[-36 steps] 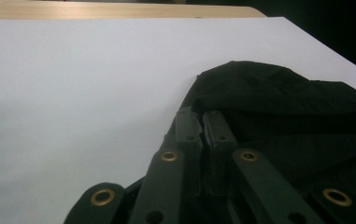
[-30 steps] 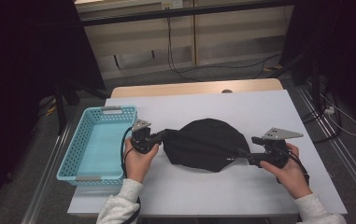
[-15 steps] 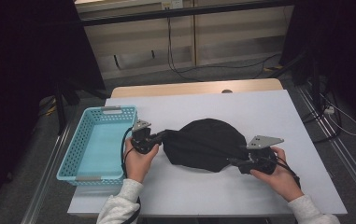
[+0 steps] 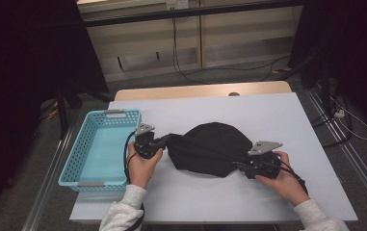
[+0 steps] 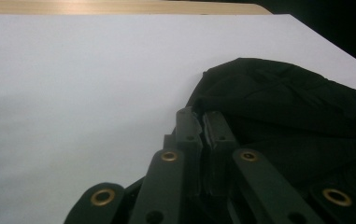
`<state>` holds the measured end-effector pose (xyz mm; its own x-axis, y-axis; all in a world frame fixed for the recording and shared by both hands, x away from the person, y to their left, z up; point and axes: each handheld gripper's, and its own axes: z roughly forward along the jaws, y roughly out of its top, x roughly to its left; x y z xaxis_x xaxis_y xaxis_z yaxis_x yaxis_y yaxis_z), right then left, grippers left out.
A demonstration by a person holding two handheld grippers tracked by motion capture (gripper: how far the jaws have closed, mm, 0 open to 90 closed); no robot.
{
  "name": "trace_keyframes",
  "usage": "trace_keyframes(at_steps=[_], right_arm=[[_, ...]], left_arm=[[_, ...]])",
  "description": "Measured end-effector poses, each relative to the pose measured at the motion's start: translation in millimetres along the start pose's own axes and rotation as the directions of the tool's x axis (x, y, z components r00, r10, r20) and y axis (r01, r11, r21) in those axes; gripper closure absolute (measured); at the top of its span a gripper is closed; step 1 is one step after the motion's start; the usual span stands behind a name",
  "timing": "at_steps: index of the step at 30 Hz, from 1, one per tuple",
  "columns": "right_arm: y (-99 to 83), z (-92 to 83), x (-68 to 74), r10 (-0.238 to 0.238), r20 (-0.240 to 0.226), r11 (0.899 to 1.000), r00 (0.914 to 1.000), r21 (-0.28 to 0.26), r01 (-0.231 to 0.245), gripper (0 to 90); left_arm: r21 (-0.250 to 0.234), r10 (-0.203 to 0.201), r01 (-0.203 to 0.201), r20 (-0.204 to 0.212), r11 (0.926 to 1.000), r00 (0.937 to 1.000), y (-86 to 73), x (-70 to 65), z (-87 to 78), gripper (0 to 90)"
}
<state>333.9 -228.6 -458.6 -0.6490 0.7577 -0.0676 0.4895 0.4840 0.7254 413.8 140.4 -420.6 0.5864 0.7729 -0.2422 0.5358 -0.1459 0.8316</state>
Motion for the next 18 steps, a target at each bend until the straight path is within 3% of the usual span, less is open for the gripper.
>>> trace_keyframes(at_steps=[5, 8, 13, 18], right_arm=[[-1.9, -6.7, -11.9, 0.026, 0.033, 1.0, 0.9991, 0.0, -0.026, 55.2], [-6.0, -9.5, -20.2, 0.033, 0.077, 0.999, 0.9965, 0.002, -0.033, 62.0], [-6.6, -12.5, -24.0, 0.03, 0.058, 0.999, 0.9979, -0.027, -0.028, 77.1], [-1.8, -20.1, -23.3, 0.027, 0.034, 0.998, 0.9991, -0.063, -0.025, 83.6]], left_arm=[[0.004, 0.001, -0.001, 0.003, 1.0, 1.0, -0.4, 0.5, -0.1, 86.7], [0.001, -0.004, 0.004, 0.011, 1.0, 0.9999, -0.4, 0.1, 0.3, 86.7], [0.003, -0.003, 0.003, 0.022, 1.0, 0.9998, -0.5, -0.9, 1.2, 86.6], [0.005, -0.001, 0.001, 0.019, 1.0, 0.9998, -0.7, 0.0, 0.4, 86.6]])
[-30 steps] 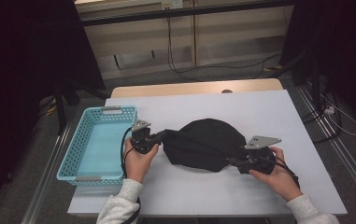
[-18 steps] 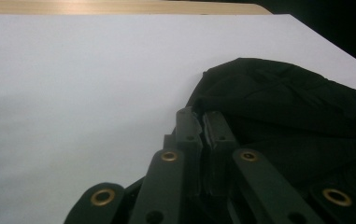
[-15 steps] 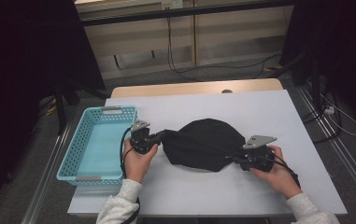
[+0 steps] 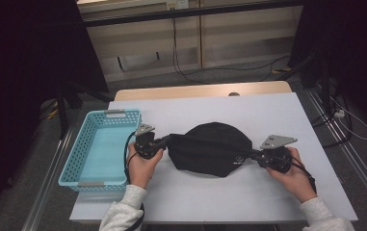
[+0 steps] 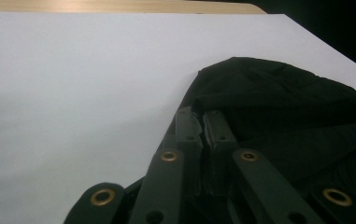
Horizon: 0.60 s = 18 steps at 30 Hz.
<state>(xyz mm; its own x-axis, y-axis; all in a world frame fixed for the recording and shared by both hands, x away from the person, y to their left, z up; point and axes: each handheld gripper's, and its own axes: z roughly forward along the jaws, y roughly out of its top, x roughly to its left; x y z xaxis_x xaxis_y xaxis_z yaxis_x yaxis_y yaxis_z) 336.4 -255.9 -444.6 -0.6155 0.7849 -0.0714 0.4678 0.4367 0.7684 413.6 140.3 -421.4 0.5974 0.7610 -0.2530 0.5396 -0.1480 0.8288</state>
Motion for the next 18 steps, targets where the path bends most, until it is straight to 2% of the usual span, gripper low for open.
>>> trace_keyframes(at_steps=[2, 7, 11, 16, 18], right_arm=[[1.2, -3.3, -1.7, 0.02, -0.013, 1.0, 0.9997, -0.016, -0.02, 83.9], [2.4, -15.4, -11.0, 0.08, -0.014, 0.995, 0.9967, -0.057, -0.08, 84.7], [-1.4, -17.7, -16.4, 0.126, -0.009, 0.991, 0.992, -0.041, -0.126, 84.9], [-4.9, -17.1, -20.0, 0.147, -0.003, 0.989, 0.9891, -0.017, -0.147, 85.0], [-5.4, -17.2, -20.8, 0.15, 0.008, 0.989, 0.9887, -0.011, -0.15, 85.0]], left_arm=[[-0.003, -0.004, 0.004, 0.003, 1.0, 1.0, -0.1, 0.1, -0.3, 86.5], [-0.009, -0.008, 0.008, 0.025, 0.9999, 0.9996, -0.5, -0.4, 0.1, 85.7], [-0.005, -0.003, 0.004, 0.056, 1.0, 0.9984, -1.3, -2.3, 2.1, 82.2], [-0.021, -0.003, 0.005, 0.082, 0.9998, 0.9966, -1.4, -1.6, 1.3, 76.6], [-0.032, -0.005, 0.007, 0.091, 0.9995, 0.9959, -1.2, -0.5, 0.7, 71.4]])
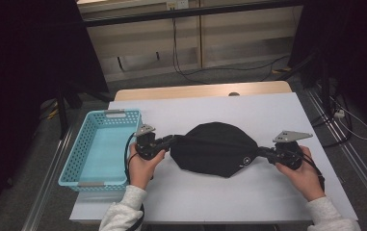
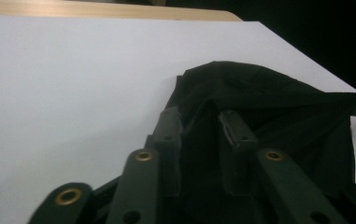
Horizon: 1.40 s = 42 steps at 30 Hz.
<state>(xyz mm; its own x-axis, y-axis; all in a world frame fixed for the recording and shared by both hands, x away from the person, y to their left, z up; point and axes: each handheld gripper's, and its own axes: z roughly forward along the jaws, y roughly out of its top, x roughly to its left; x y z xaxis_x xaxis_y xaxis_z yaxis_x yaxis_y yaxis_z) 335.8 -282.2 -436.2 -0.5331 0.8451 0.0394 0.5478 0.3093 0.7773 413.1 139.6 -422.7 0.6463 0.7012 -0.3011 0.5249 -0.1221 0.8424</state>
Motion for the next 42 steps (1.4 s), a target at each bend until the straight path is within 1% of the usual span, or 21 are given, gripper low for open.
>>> trace_keyframes(at_steps=[3, 6, 8, 11, 12, 14, 15, 16, 18, 20, 24, 27, 29, 30, 32, 34, 36, 37, 38, 39, 42], right_arm=[[-1.3, -0.3, -2.7, 0.013, 0.005, 1.0, 0.9999, 0.011, -0.013, 85.1], [-2.9, -0.3, -5.0, 0.024, 0.02, 0.999, 0.9995, 0.022, -0.025, 85.2], [-4.2, -1.1, -7.6, 0.04, 0.029, 0.999, 0.9988, 0.029, -0.04, 85.2], [-6.1, -2.8, -11.7, 0.053, 0.035, 0.998, 0.998, 0.026, -0.054, 85.1], [-6.4, -2.9, -11.9, 0.055, 0.039, 0.998, 0.9977, 0.025, -0.056, 85.1], [-6.9, -2.8, -12.1, 0.056, 0.043, 0.998, 0.9975, 0.027, -0.057, 85.1], [-6.9, -2.9, -12.3, 0.055, 0.047, 0.998, 0.9974, 0.026, -0.057, 85.1], [-6.8, -3.3, -12.5, 0.058, 0.046, 0.998, 0.9973, 0.024, -0.059, 85.0], [-6.9, -4.0, -13.3, 0.065, 0.043, 0.998, 0.9969, 0.02, -0.066, 84.9], [-7.2, -4.5, -13.6, 0.066, 0.04, 0.998, 0.997, 0.018, -0.067, 84.8], [-7.4, -3.7, -12.9, 0.061, 0.041, 0.998, 0.9973, 0.02, -0.062, 84.5], [-8.0, -2.7, -12.6, 0.061, 0.038, 0.998, 0.9974, 0.025, -0.062, 84.2], [-8.5, -2.7, -12.2, 0.057, 0.037, 0.998, 0.9977, 0.025, -0.058, 84.0], [-8.5, -3.1, -12.0, 0.058, 0.035, 0.998, 0.9977, 0.026, -0.059, 84.0], [-8.5, -3.0, -12.1, 0.058, 0.035, 0.998, 0.9977, 0.024, -0.059, 84.0], [-8.6, -2.5, -12.4, 0.058, 0.034, 0.998, 0.9978, 0.025, -0.058, 83.8], [-9.1, -1.7, -12.7, 0.057, 0.034, 0.998, 0.9978, 0.025, -0.058, 83.6], [-9.1, -1.4, -12.6, 0.059, 0.035, 0.998, 0.9976, 0.027, -0.06, 83.4], [-9.1, -1.4, -12.7, 0.057, 0.036, 0.998, 0.9977, 0.029, -0.058, 83.4], [-9.0, -1.5, -12.5, 0.057, 0.035, 0.998, 0.9977, 0.029, -0.058, 83.3], [-8.9, -2.1, -12.4, 0.056, 0.035, 0.998, 0.9978, 0.026, -0.057, 83.1]], left_arm=[[-0.013, -0.005, 0.005, 0.008, 0.9999, 1.0, 0.7, 0.7, -1.9, 64.9], [-0.035, -0.002, 0.002, -0.005, 0.9994, 1.0, 1.8, 2.0, -4.5, 58.1], [-0.03, 0.002, -0.002, -0.014, 0.9995, 0.9999, 1.6, 2.9, -5.5, 56.3], [-0.015, 0.012, -0.012, -0.011, 0.9998, 0.9999, -0.2, 3.8, -2.8, 48.0], [-0.004, 0.025, -0.025, -0.012, 0.9997, 0.9996, -1.4, 4.2, -1.0, 45.6], [0.006, 0.032, -0.032, -0.018, 0.9995, 0.9993, -3.5, 4.7, 2.2, 43.7], [0.009, 0.028, -0.028, -0.019, 0.9996, 0.9994, -4.9, 4.8, 4.2, 42.5], [0.026, 0.034, -0.033, -0.016, 0.9991, 0.9993, -6.3, 5.9, 6.4, 42.2], [0.031, 0.041, -0.04, -0.015, 0.9987, 0.9991, -8.4, 5.9, 10.2, 41.6], [0.05, 0.053, -0.052, -0.004, 0.9974, 0.9986, -10.3, 6.1, 14.8, 41.8], [0.066, 0.07, -0.071, 0.012, 0.9953, 0.9975, -13.1, 6.2, 24.2, 42.6], [0.092, 0.074, -0.075, 0.011, 0.993, 0.9972, -17.6, 8.4, 29.8, 46.9], [0.101, 0.065, -0.066, 0.015, 0.9927, 0.9978, -21.0, 9.3, 33.9, 48.0], [0.117, 0.067, -0.07, 0.024, 0.9907, 0.9974, -22.4, 10.2, 35.4, 50.5], [0.117, 0.073, -0.076, 0.034, 0.9902, 0.9968, -23.2, 8.4, 37.4, 53.7], [0.133, 0.072, -0.078, 0.049, 0.988, 0.9962, -23.1, 5.8, 39.5, 58.6], [0.139, 0.08, -0.087, 0.055, 0.9865, 0.9953, -23.2, 4.6, 40.2, 63.0], [0.141, 0.074, -0.082, 0.063, 0.9865, 0.9953, -23.3, 4.0, 40.6, 66.5], [0.153, 0.076, -0.085, 0.062, 0.9847, 0.9952, -23.1, 2.8, 39.9, 69.3], [0.162, 0.082, -0.091, 0.063, 0.9826, 0.9947, -22.6, 2.6, 39.2, 75.2], [0.153, 0.066, -0.075, 0.064, 0.9854, 0.9958, -19.5, 1.5, 35.6, 85.2]])
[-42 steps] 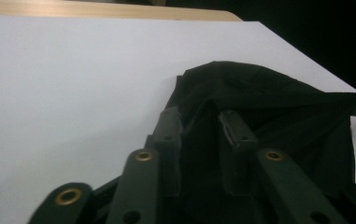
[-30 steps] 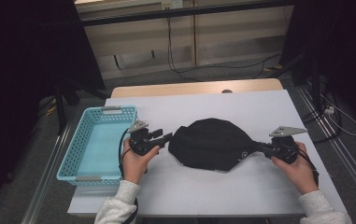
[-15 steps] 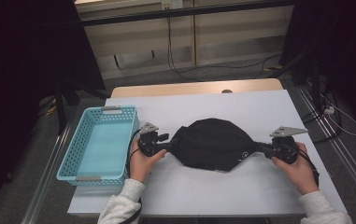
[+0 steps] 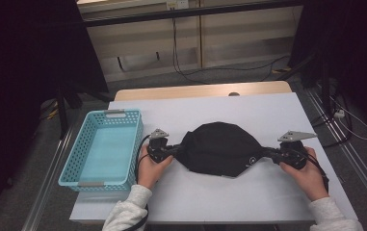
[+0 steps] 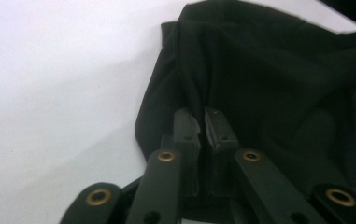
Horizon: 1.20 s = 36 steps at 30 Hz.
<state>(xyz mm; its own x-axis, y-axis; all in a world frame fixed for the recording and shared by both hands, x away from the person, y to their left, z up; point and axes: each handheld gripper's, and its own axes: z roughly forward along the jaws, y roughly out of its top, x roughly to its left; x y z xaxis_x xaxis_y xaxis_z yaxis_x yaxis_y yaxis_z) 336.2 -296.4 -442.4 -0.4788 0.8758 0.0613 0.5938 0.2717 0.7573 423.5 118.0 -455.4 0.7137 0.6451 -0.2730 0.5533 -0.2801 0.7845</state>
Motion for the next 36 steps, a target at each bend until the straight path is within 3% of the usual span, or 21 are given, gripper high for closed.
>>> trace_keyframes(at_steps=[3, 9, 16, 23, 25, 33, 36], right_arm=[[-0.1, -0.3, -0.5, 0.005, 0.0, 1.0, 1.0, -0.003, -0.005, 82.4], [0.2, -5.0, -5.6, 0.048, -0.02, 0.998, 0.9987, -0.029, -0.048, 84.9], [-0.7, -2.3, -4.2, 0.045, -0.013, 0.999, 0.9989, -0.011, -0.045, 84.4], [-1.3, -2.9, -5.7, 0.05, -0.007, 0.998, 0.9987, -0.025, -0.05, 72.7], [-2.1, -2.4, -6.5, 0.058, 0.003, 0.998, 0.9983, -0.028, -0.058, 68.5], [-0.6, 4.9, -1.7, 0.052, -0.027, 0.998, 0.9983, -0.028, -0.053, 54.7], [-0.8, 9.0, -0.8, 0.05, -0.038, 0.998, 0.998, -0.021, -0.051, 53.4]], left_arm=[[-0.024, -0.002, 0.001, -0.005, 0.9997, 1.0, 4.3, 0.4, -7.8, 86.5], [-0.109, -0.086, 0.08, -0.05, 0.9908, 0.995, 10.3, 6.4, -33.0, 87.2], [-0.073, -0.108, 0.104, -0.059, 0.9919, 0.9924, 3.6, 9.1, -28.1, 87.1], [-0.067, -0.13, 0.124, -0.092, 0.99, 0.9872, 3.3, 11.5, -31.7, 86.9], [-0.059, -0.119, 0.114, -0.101, 0.9918, 0.9877, 3.5, 9.6, -30.8, 86.8], [-0.049, -0.101, 0.096, -0.11, 0.9942, 0.9888, 3.9, 5.8, -28.4, 86.8], [-0.04, -0.095, 0.091, -0.112, 0.9951, 0.9891, 3.4, 6.3, -28.0, 86.7]])
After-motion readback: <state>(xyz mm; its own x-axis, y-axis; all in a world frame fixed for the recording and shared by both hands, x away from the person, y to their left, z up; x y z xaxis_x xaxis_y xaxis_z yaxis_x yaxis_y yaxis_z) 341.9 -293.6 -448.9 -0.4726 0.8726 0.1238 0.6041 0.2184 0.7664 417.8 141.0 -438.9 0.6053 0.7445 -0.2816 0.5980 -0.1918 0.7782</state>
